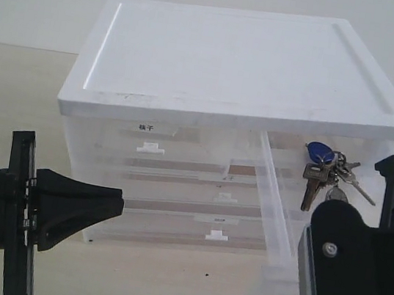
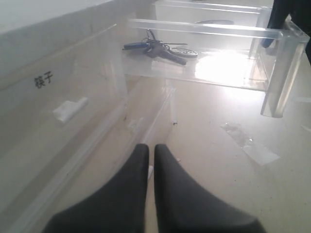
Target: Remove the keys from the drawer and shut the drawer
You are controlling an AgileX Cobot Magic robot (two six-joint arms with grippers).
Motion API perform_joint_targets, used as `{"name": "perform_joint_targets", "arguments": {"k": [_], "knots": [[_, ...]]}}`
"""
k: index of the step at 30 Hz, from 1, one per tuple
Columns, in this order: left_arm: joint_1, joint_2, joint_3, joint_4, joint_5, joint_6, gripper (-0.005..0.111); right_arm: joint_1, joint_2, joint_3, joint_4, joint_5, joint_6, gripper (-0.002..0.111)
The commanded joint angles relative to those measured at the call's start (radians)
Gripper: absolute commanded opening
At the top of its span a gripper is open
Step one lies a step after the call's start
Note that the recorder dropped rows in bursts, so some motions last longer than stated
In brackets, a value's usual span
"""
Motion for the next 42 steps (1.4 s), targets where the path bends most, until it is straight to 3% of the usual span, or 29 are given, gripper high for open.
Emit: {"name": "perform_joint_targets", "arguments": {"k": [1, 5, 8, 21, 26, 30, 32, 42], "knots": [[-0.005, 0.001, -0.003, 0.004, -0.009, -0.004, 0.004, -0.006, -0.005, 0.003, -0.085, 0.07, 0.036, 0.019], [-0.005, 0.001, -0.003, 0.004, -0.009, -0.004, 0.004, -0.006, -0.007, 0.003, -0.118, 0.066, 0.054, 0.045], [-0.005, 0.001, -0.003, 0.004, -0.009, -0.004, 0.004, -0.006, -0.007, 0.003, -0.097, 0.046, 0.066, 0.053], [-0.005, 0.001, -0.003, 0.004, -0.009, -0.004, 0.004, -0.006, -0.134, -0.119, -0.03, 0.059, 0.118, 0.054], [-0.005, 0.001, -0.003, 0.004, -0.009, -0.004, 0.004, -0.006, -0.172, -0.127, -0.042, -0.059, 0.407, 0.054], [-0.005, 0.001, -0.003, 0.004, -0.009, -0.004, 0.004, -0.008, -0.137, -0.127, -0.238, -0.039, 0.882, 0.054], [-0.005, 0.001, -0.003, 0.004, -0.009, -0.004, 0.004, -0.008, -0.104, -0.125, -0.333, -0.002, 1.027, 0.054], [-0.005, 0.001, -0.003, 0.004, -0.009, -0.004, 0.004, -0.01, 0.076, -0.125, -0.426, -0.034, 1.272, 0.054]]}}
